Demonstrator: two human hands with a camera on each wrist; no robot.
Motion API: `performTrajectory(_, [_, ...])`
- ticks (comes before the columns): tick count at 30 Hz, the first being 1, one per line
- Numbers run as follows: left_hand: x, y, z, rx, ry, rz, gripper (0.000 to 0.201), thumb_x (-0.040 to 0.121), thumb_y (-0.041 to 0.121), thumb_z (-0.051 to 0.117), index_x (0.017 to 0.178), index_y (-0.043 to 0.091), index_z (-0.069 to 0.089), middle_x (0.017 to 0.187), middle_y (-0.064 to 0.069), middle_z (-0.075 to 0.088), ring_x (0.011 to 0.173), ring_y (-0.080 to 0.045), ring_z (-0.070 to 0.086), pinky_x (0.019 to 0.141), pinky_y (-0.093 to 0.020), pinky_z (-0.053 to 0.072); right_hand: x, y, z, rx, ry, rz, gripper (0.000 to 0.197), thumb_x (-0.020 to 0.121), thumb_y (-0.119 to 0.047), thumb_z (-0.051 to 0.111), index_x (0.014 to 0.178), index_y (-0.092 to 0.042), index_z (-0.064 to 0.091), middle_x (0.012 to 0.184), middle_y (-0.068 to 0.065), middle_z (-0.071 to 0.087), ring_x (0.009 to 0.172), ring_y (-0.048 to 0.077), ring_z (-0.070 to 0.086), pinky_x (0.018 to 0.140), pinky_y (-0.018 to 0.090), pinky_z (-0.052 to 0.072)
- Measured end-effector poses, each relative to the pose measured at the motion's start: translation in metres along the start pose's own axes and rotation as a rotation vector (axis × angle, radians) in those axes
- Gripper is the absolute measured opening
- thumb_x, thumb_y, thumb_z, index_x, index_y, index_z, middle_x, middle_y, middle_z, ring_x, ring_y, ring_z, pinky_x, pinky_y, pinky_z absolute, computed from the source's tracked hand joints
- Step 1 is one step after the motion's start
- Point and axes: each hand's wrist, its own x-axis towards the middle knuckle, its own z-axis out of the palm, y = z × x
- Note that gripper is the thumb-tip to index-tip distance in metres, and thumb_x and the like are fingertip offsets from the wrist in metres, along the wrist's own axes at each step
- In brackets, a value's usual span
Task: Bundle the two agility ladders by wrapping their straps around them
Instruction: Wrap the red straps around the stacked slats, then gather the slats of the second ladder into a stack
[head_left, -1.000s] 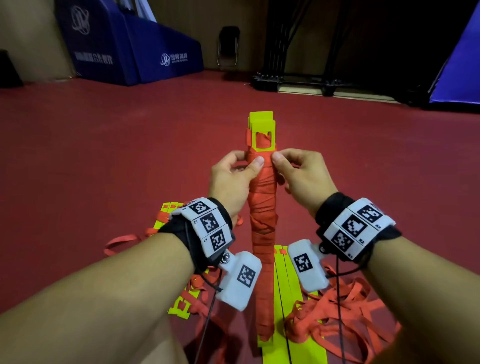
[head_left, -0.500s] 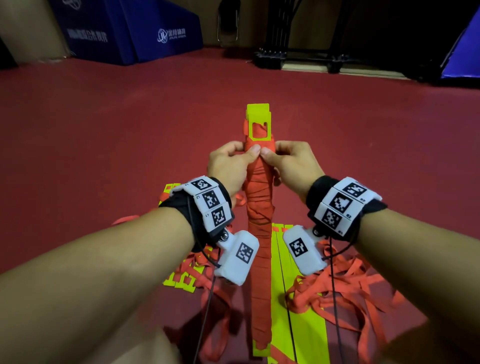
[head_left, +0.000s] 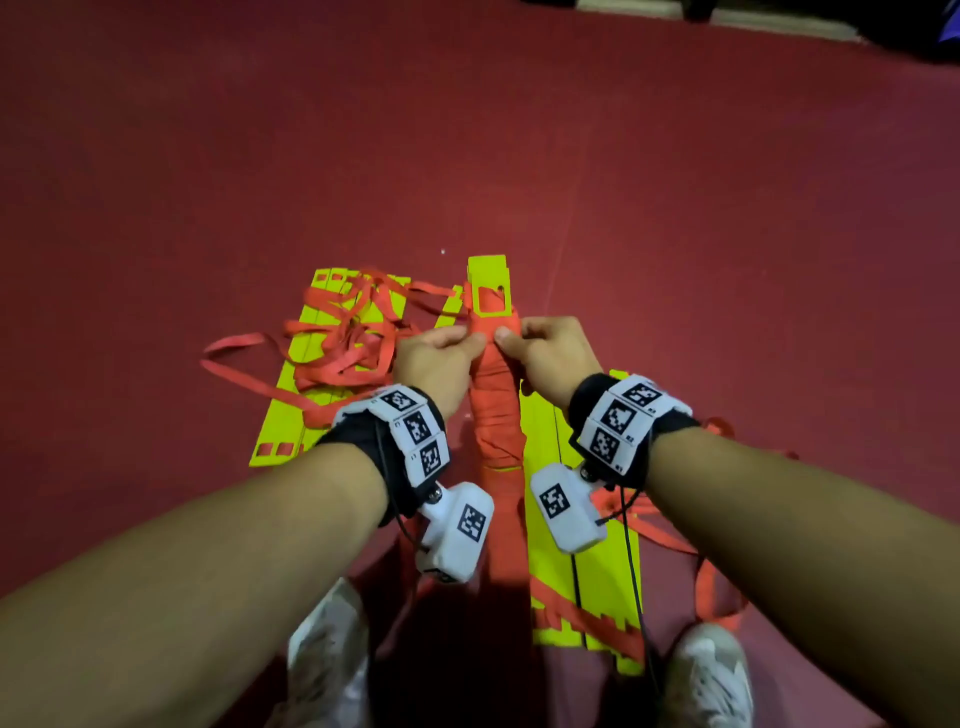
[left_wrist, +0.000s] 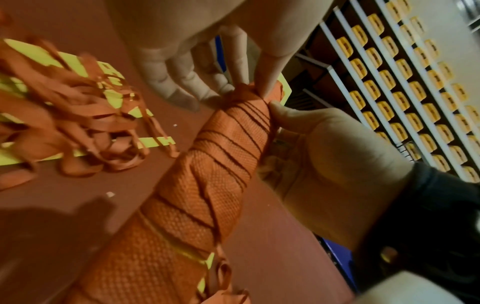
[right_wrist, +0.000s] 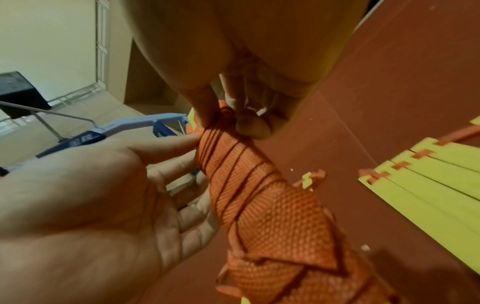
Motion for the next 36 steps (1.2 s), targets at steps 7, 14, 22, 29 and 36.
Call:
performTrajectory(7, [-0.009,-0.09,-0.017,0.116,-0.024,-0.13,0.03,0.086,0.023,0.081,0.113,0.01,0.076,0.089,-0.001,0.071,0.068,-0.01,0.061,0.068,-0.018,0.051,-0.02,0.081,0.043,-0.046,-0.044,0.148,0.043,0.085,-0.037,0.069,0.048,-0.022,0.054,0.05,0.004,0.056,0.049,0.026,0.055,0.059,0.041,0.049])
performTrajectory(14, [-0.012,-0.146,-0.013,0.165,-0.006,-0.254,0.013,0.083,0.022,0.083,0.081,0.024,0.07,0.079,0.004,0.069,0.083,-0.024,0.068,0.09,-0.044,0.058,-0.031,0.136,0.069,-0.012,-0.037,0.305,0.035,0.089,-0.031,0.073,0.066,-0.019,0.05,0.058,-0.001,0.051,0.061,0.022,0.05,0.064,0.037,0.042])
performTrajectory(22, [0.011,-0.172,-0.001,0.224,-0.088,-0.278,0.017,0.075,0.04,0.082,0.079,0.029,0.071,0.076,0.006,0.072,0.074,-0.021,0.067,0.08,-0.04,0.057,-0.016,0.165,0.077,-0.042,0.005,0.35,0.055,0.075,-0.051,0.066,0.082,0.004,0.058,0.069,0.017,0.061,0.066,0.035,0.058,0.067,0.047,0.053])
performTrajectory(29, [0.022,-0.202,0.01,0.265,-0.102,-0.288,0.018,0.089,0.024,0.077,0.104,0.013,0.074,0.099,-0.011,0.075,0.078,-0.017,0.063,0.078,-0.034,0.054,-0.004,0.199,0.09,-0.104,-0.037,0.442,0.049,0.093,-0.034,0.066,0.053,-0.018,0.044,0.055,0.003,0.048,0.062,0.023,0.049,0.061,0.036,0.042])
performTrajectory(36, [0.027,-0.226,0.017,0.336,-0.175,-0.402,0.032,0.091,0.025,0.074,0.122,0.017,0.074,0.096,-0.003,0.075,0.09,-0.025,0.07,0.09,-0.047,0.059,0.003,0.22,0.101,-0.108,-0.135,0.507,0.011,0.09,-0.017,0.068,0.08,-0.016,0.069,0.076,0.005,0.064,0.073,0.024,0.059,0.075,0.045,0.054])
